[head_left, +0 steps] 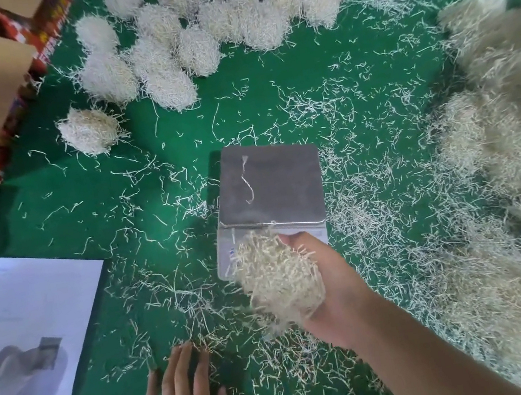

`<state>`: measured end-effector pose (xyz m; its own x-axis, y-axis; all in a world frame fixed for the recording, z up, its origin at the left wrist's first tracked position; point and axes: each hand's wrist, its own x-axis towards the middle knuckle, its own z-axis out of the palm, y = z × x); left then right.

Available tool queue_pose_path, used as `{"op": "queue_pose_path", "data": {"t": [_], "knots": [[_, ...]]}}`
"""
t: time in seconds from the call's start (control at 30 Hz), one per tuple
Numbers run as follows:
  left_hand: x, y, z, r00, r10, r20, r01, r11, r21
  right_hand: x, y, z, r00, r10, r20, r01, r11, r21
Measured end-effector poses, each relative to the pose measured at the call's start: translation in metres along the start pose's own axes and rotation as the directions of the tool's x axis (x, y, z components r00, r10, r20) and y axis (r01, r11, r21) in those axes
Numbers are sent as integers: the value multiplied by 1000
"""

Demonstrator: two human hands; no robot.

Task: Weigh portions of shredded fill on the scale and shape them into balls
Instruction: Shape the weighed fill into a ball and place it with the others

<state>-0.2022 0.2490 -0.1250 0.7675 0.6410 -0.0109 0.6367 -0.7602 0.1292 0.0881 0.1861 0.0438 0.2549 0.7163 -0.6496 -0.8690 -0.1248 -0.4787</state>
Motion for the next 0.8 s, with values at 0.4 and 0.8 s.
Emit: {"op": "queue_pose_path", "data": {"t": [0.4,0.8], "knots": [[10,28,-63,888,-149,435,142,989,48,-156,-42,6,940,-53,-337,39,998,-47],[199,93,-184,955,207,211,-160,962,-221,-207,-25,6,868,-44,-494,18,998,-57]]}}
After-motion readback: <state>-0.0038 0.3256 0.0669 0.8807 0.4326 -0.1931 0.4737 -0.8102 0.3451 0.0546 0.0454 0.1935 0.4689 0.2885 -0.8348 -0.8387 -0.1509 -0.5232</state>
